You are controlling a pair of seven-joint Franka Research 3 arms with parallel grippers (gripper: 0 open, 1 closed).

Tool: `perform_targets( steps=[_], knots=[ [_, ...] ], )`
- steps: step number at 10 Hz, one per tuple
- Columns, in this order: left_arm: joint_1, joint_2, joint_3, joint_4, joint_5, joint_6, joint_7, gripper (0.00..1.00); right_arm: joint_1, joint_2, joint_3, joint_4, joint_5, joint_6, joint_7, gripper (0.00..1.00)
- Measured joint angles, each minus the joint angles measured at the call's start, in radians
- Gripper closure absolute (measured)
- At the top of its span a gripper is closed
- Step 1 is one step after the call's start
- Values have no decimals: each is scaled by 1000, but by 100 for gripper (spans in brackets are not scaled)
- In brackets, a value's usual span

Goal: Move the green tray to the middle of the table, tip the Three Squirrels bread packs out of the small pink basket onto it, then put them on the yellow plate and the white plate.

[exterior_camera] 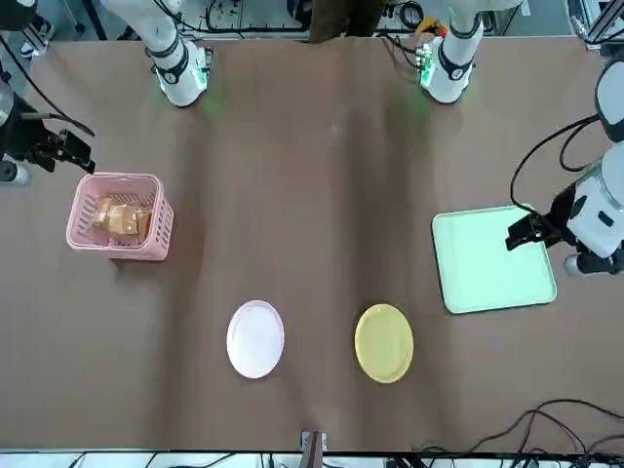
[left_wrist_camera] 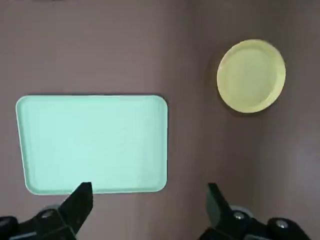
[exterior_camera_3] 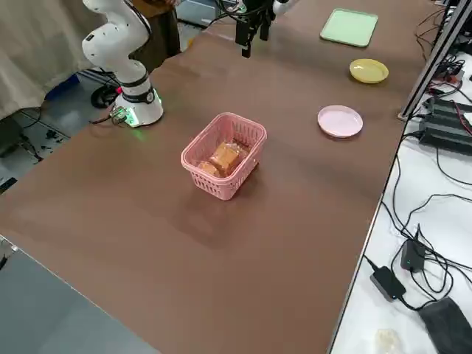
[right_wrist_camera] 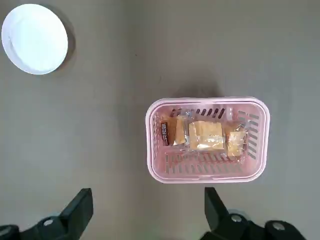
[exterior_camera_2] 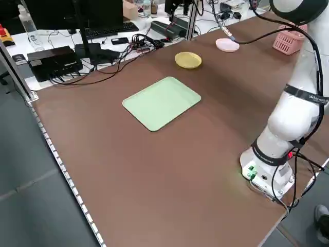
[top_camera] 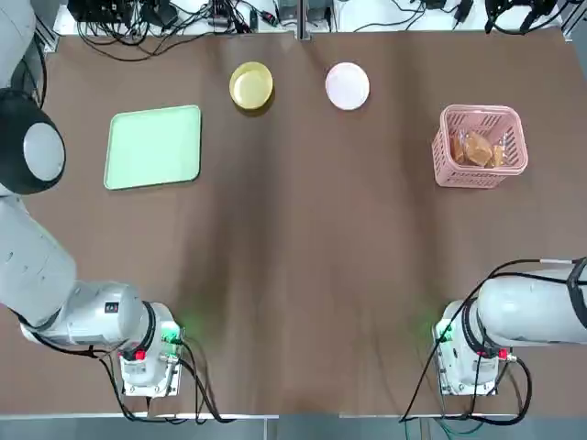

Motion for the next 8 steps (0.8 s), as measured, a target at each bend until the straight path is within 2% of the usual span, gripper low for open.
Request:
perform_targets(
  steps=[2, 3, 4, 5, 8],
  knots=[
    [50, 7, 4, -16, 4, -36, 2, 0, 0, 0, 0, 0, 0, 0, 0, 1],
    [98, 11, 6, -60, 10, -32, 13, 0, 0, 0, 0, 0, 0, 0, 0, 1],
    [146, 17, 7, -126, 21, 23, 38, 0, 0, 0, 0, 0, 0, 0, 0, 1],
    [187, 23, 7, -209, 39, 134, 63, 0, -1, 0, 0, 0, 0, 0, 0, 1],
    [281, 69, 10, -471, 149, 563, 74, 0, -1, 0, 0, 0, 0, -6, 0, 1]
  ],
)
